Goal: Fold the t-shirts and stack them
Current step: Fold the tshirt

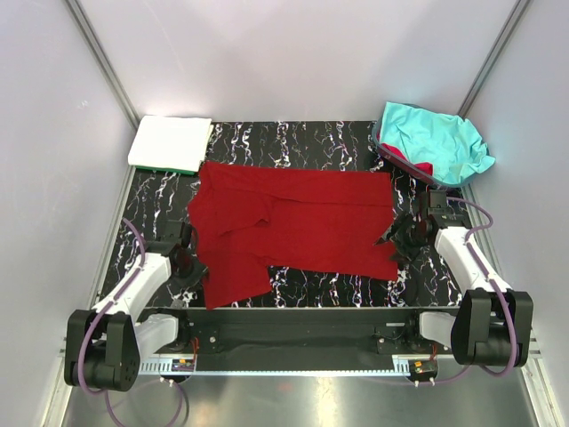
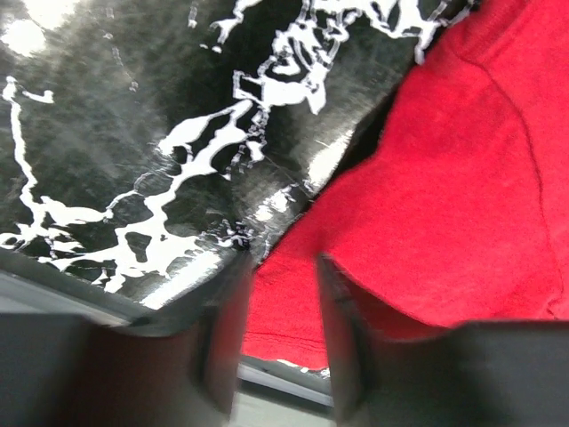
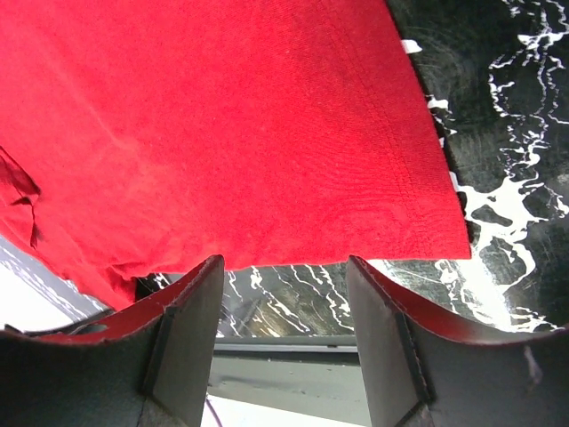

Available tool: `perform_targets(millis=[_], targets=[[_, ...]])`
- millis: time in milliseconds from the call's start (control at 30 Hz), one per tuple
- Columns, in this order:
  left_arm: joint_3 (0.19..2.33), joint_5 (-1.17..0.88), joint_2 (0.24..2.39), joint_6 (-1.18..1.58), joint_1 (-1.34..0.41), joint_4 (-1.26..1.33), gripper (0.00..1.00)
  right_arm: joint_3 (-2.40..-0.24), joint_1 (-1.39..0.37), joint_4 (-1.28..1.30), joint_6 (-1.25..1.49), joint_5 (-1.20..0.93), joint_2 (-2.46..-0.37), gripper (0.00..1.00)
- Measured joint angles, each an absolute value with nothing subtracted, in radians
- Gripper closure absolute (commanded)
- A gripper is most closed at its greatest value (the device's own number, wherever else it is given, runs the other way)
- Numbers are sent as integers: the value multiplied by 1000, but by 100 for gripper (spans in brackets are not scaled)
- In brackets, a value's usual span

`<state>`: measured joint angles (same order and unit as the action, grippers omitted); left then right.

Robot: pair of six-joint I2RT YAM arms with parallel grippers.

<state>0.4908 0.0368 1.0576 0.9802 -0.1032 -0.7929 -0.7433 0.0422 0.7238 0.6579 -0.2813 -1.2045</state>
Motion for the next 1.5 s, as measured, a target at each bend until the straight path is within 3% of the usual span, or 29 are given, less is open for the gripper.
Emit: perform_targets(millis=[300, 967, 1500], targets=[[493, 60, 1068, 997, -103, -804, 100, -733, 47, 753, 741, -170, -1215, 48], [535, 76, 1047, 946, -115, -792, 100, -587, 48, 825, 955, 41, -1156, 61], [564, 80, 1049, 942, -126, -793, 100, -585, 48, 797, 1052, 34, -1194, 59]])
